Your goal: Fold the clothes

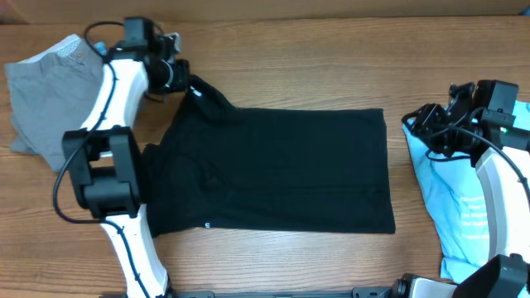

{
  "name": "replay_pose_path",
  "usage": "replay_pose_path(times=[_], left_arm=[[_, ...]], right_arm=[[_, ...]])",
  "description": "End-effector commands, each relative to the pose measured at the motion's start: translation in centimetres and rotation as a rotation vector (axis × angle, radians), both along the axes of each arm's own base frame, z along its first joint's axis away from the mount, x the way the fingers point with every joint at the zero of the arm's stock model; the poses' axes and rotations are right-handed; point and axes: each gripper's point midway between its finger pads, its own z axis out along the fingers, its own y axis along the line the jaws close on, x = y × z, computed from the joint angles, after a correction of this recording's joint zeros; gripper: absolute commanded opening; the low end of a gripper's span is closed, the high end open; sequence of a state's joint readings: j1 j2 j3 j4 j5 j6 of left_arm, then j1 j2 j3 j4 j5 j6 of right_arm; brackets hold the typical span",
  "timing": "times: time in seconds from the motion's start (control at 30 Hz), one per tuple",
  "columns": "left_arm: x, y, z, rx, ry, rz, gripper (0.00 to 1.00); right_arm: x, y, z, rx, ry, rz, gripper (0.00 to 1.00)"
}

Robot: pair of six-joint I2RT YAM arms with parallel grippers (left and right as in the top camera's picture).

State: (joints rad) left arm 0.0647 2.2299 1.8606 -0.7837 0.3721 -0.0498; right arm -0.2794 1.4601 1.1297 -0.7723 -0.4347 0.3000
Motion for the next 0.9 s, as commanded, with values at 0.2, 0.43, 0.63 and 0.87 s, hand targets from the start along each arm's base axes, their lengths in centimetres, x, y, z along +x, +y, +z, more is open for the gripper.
replay_pose_path(times=[0.2, 0.43, 0.63, 0.87], left_arm=[[-1.7, -0.8, 3.1, -0.045, 0.032, -0.008, 0.04], [-3.2, -0.9, 2.6, -0.05, 0.099, -0.007, 0.04], [-4.2, -1.0, 2.3, -0.053, 0.143, -0.006, 0.04], [-4.8, -1.0, 2.2, -0.055, 0.171, -0.006, 0.04]], right_arm=[[5.7, -0.5, -1.6, -0.03, -0.11, 0.015, 0.31], [8.9, -0.9, -5.2, -0.033, -0.138, 0.025, 0.31], [9.5, 0.3, -9.4, -0.019, -0.074, 0.054, 0.34], [9.5, 1.8, -13.2, -0.01, -0.013, 0.084, 0.66]])
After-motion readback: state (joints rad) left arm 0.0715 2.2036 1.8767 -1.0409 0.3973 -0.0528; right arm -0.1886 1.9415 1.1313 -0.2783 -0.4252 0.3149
